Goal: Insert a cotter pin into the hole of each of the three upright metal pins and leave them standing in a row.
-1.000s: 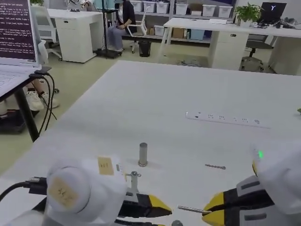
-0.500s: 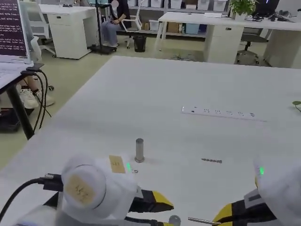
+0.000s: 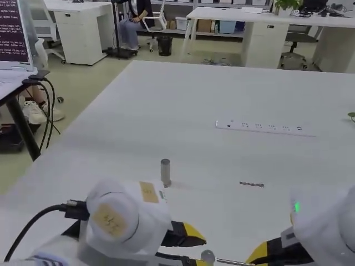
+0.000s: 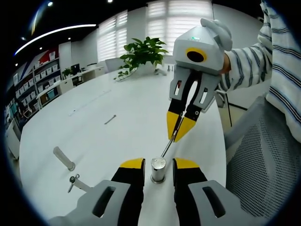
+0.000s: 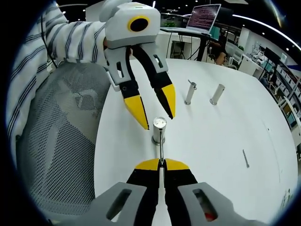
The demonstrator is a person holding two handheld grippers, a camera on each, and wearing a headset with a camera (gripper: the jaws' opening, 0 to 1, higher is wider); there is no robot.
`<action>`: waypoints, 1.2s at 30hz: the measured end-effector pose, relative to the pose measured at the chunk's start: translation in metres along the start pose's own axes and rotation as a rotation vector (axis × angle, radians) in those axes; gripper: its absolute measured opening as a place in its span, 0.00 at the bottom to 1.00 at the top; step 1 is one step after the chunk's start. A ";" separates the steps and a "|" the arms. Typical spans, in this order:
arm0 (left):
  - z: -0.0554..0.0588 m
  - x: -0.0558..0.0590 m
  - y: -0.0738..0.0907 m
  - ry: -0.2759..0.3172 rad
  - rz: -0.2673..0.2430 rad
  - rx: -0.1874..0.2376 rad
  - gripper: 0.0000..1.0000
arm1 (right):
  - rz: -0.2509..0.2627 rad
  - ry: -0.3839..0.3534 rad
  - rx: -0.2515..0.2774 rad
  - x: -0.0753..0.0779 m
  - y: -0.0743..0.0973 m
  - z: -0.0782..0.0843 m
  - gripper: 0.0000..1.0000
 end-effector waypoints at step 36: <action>0.003 -0.001 -0.001 -0.006 0.015 -0.022 0.10 | -0.047 0.024 0.040 0.003 -0.025 -0.025 0.00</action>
Point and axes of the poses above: the centre of the closed fingertips' face, and the gripper's own axes: y roughly backward along the fingers, x roughly to its right, z roughly out of its underside, the point moved 1 cm from there along y, roughly backward along the fingers, and after that the axes turned 8 degrees about y, right-handed, at the moved point
